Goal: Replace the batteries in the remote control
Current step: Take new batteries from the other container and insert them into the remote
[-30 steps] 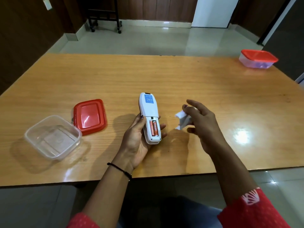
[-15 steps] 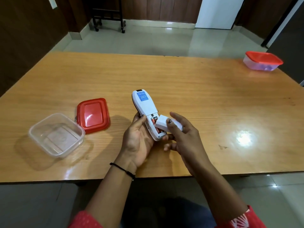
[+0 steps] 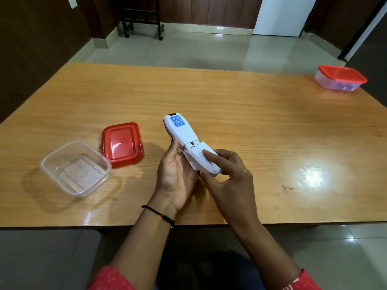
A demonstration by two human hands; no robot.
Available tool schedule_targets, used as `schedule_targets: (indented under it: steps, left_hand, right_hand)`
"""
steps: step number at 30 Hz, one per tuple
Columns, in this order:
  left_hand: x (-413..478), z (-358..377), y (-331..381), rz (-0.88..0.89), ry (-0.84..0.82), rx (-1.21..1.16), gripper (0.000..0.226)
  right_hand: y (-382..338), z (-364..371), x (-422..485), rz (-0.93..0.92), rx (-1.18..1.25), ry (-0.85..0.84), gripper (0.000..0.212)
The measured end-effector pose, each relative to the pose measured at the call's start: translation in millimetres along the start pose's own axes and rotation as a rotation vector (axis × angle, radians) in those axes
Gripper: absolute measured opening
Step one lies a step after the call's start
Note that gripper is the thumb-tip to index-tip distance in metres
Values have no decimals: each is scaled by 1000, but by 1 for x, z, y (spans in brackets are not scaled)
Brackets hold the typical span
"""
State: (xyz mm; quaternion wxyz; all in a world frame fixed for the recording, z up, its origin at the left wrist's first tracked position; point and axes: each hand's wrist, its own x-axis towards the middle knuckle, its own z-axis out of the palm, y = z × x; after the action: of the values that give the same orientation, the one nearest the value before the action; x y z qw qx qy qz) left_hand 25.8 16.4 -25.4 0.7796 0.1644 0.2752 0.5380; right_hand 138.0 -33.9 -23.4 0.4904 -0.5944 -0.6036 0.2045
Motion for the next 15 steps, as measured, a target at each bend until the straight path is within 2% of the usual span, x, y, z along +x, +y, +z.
schedule_targets:
  steps: [5,9,11,13,15]
  left_hand:
    - [2,-3,-2,-14,34,2,63]
    - [1,-2,-6,-23,1,12,60]
    - [1,-2,-8,7,-50,23,48]
    - [-1,-2,-6,52,-85,55,46]
    - [-1,-2,-4,74,-119,75,50]
  right_hand:
    - [-2,3,-2,-41,-90,18,41]
    - [-1,6,0,-23,-121,-16,42]
    - [-1,5,2,-17,-99,-55,40]
    - [-1,2,3,-1,-49,-107,36]
    - [-3,-4,7,90,84,-148,32]
